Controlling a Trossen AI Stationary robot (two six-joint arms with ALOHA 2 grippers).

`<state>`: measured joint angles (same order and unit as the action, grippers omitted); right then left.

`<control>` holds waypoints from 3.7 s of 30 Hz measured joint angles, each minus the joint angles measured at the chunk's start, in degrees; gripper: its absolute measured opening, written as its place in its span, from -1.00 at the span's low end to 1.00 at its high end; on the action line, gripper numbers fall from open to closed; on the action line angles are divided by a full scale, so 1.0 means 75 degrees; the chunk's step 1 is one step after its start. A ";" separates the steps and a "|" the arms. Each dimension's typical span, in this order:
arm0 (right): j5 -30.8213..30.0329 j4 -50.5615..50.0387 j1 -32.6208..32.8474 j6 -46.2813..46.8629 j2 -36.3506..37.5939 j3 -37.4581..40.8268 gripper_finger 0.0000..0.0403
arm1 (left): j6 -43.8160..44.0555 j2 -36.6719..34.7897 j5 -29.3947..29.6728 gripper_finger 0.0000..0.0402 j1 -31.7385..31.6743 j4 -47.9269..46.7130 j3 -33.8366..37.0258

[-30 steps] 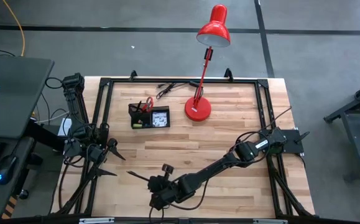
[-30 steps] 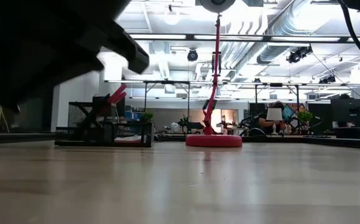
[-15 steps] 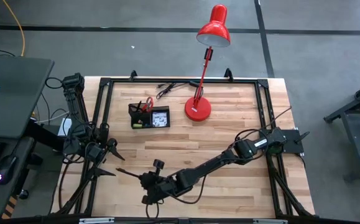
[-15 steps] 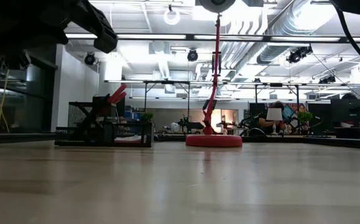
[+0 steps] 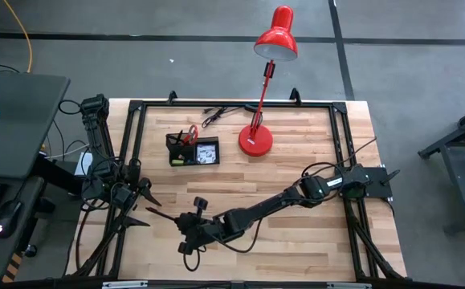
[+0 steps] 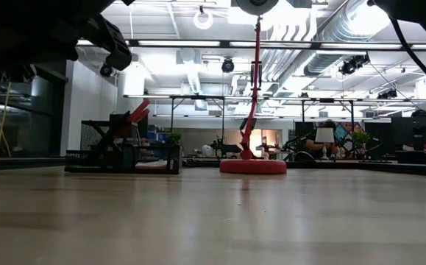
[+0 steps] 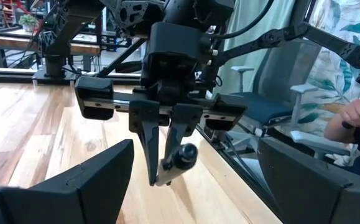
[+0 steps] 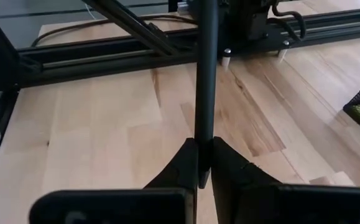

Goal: Pick and place office supplies into organizer
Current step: Put the black pen into the black desk organizer

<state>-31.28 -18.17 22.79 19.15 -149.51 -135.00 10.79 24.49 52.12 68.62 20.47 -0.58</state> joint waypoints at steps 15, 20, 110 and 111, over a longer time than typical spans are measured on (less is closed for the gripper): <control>-0.0001 0.0069 0.0012 0.0005 0.0000 0.0000 -0.96 | 0.0026 0.0001 0.0216 0.03 0.0000 0.0015 0.0000; -0.0036 0.0099 0.0012 0.0003 0.0000 0.0000 -0.97 | 0.0026 0.0001 0.0213 -0.23 0.0000 0.0070 0.0000; -0.0750 -0.4139 0.1092 0.2860 -0.0009 0.0003 -0.70 | -0.2068 -0.0053 0.4969 -0.99 -0.2122 0.1545 -0.0032; -0.0750 -0.4130 0.1093 0.2828 -0.0009 0.0003 -0.70 | -0.2332 -0.0053 0.4970 -0.99 -0.2264 0.1728 -0.0032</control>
<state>-36.91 -49.15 30.98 40.36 -149.58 -134.98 -6.70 24.10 89.40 51.64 33.43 -0.82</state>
